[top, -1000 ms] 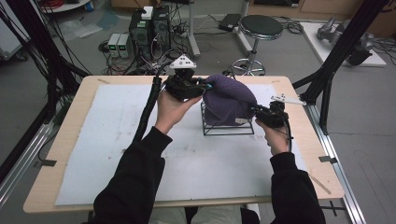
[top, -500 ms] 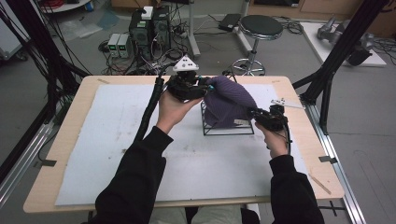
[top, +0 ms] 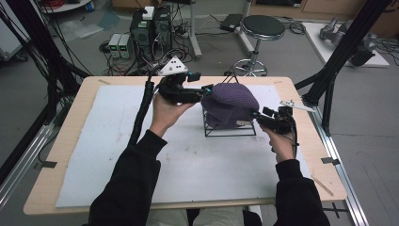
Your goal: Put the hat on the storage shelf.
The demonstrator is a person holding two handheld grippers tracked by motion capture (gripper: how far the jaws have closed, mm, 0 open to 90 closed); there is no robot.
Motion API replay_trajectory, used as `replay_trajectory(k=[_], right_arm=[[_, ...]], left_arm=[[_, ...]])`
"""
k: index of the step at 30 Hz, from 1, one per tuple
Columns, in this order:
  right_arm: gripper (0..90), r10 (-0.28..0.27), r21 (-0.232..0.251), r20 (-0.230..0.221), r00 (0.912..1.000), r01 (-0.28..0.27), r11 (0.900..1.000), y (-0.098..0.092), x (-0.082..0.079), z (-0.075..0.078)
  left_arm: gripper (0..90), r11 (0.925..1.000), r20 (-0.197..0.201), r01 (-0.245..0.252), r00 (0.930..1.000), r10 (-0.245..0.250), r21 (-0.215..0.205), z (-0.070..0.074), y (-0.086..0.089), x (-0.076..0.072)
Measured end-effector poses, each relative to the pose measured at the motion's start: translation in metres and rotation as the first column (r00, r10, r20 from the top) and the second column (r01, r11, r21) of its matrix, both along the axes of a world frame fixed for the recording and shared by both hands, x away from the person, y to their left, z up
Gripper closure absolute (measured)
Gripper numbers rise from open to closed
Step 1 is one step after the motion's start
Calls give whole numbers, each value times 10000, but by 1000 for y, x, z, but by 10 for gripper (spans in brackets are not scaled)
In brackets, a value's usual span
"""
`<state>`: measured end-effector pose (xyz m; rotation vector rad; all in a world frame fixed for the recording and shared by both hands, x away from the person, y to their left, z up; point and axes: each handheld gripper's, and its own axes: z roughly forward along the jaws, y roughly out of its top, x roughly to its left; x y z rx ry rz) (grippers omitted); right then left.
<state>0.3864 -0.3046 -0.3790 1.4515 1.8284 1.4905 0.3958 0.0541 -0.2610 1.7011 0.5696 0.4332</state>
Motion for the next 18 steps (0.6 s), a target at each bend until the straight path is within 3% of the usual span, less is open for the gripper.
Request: replay_trajectory(k=[7, 13, 18], right_arm=[[284, -164, 340, 249, 9996, 155, 9993, -5, -11, 7], [217, -477, 853, 573, 9972, 427, 9954, -8, -22, 14], [168, -722, 580, 824, 9940, 675, 9960, -8, -35, 18]], left_arm=[[321, 9997, 332, -239, 9992, 241, -54, -6, 15, -9], [293, 9984, 344, -515, 9980, 523, -214, -16, 31, -16], [276, 9956, 493, -920, 9945, 926, -149, -24, 48, -29]])
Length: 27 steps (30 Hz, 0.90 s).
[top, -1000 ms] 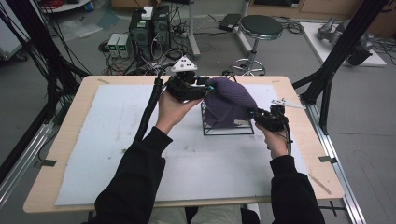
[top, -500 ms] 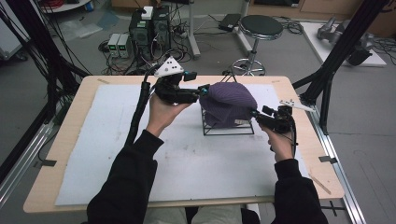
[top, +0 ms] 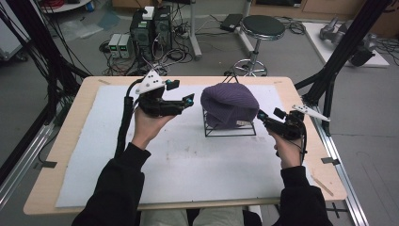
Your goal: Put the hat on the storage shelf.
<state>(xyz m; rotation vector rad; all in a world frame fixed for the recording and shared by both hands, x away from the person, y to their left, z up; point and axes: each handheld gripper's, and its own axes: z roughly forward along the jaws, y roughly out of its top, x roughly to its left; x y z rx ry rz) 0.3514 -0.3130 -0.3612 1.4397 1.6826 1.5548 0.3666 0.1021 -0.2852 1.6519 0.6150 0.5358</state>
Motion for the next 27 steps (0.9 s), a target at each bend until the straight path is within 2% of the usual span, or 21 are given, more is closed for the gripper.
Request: replay_trajectory(k=[3, 9, 14, 20, 23, 27], right_arm=[[134, -212, -59, -40, 9998, 211, 9998, -2, -7, -1], [118, -645, -663, 78, 9979, 649, 9957, -8, -18, -6], [114, -993, -692, 178, 9949, 1003, 9926, -13, -24, -10], [110, -1279, -845, 321, 9913, 1302, 9879, -17, -31, -15], [110, -1367, -936, 406, 9898, 1400, 9857, -16, -34, -20], [110, -1337, -1058, 264, 9907, 1357, 9851, -13, -35, -28]], left_arm=[[266, 9997, 102, -240, 9997, 240, -6, -5, 10, -8], [236, 9974, 330, -725, 9968, 724, 20, -16, 25, -24], [210, 9935, 555, -1117, 9921, 1128, -222, -26, 38, -32], [203, 9868, 423, -1573, 9864, 1589, -396, -40, 54, -39], [201, 9810, 273, -1886, 9814, 1900, -454, -49, 64, -42], [199, 9713, 47, -2298, 9731, 2305, -611, -61, 77, -46]])
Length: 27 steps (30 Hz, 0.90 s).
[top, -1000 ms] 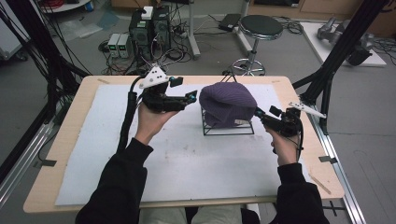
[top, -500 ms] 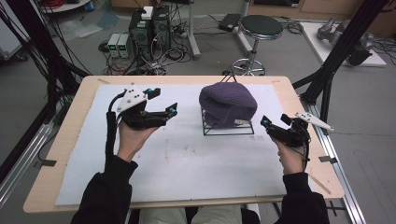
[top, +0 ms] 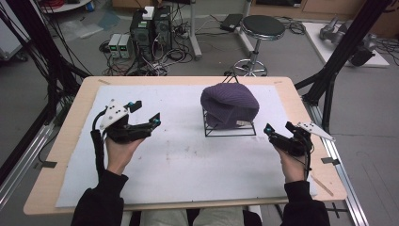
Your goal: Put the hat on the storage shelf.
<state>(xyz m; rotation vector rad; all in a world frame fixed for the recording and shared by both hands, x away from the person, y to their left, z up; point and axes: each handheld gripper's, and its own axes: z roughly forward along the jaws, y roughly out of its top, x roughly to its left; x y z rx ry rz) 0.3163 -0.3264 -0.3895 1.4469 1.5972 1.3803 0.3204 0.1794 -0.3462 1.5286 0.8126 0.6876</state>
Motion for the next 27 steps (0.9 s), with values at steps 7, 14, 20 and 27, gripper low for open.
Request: replay_trajectory(k=[7, 14, 20, 27], right_arm=[[110, -103, -233, 36, 9999, 104, 9997, 6, -3, -10], [110, -260, -453, 42, 9997, 261, 9986, 9, -5, -18], [110, -435, -640, 145, 9989, 444, 9970, 12, -9, -25], [110, -549, -1093, 809, 9952, 636, 9920, 15, -14, -31]], left_arm=[[195, 9978, -189, -610, 9980, 605, -257, -21, 21, -10], [194, 9927, -556, -1147, 9921, 1126, -367, -39, 37, -19], [195, 9852, -499, -1685, 9847, 1668, -316, -49, 47, -30], [195, 9728, -459, -2281, 9730, 2262, -401, -66, 54, -39]])
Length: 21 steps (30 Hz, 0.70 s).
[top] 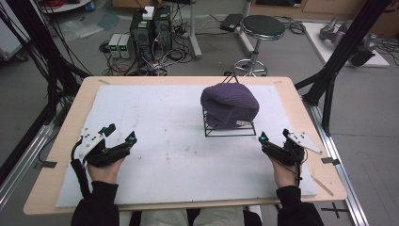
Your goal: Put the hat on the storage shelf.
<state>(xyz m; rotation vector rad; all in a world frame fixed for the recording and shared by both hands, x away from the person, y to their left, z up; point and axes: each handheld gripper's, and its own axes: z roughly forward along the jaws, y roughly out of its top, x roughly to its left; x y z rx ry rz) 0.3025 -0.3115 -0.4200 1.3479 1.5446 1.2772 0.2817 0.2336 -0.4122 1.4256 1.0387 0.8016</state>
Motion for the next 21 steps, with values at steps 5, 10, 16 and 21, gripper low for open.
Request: replay_trajectory(k=[5, 10, 16, 21], right_arm=[[110, 197, -525, 901, 9957, -150, 9985, 4, -3, -3], [110, -415, -716, 1325, 9903, 513, 9961, 5, -5, -7], [111, -869, -829, 1282, 9879, 980, 9917, 4, -1, -15], [111, -911, -951, 1380, 9862, 1048, 9899, 6, -2, -15]], left_arm=[[202, 9985, 43, -529, 9986, 528, 116, -12, 3, -4], [206, 9891, -202, -1470, 9889, 1469, -24, -25, 9, -10], [192, 9754, -64, -2178, 9759, 2181, 349, -29, 10, -11], [192, 9768, 74, -2128, 9771, 2127, 235, -30, 9, -10]])
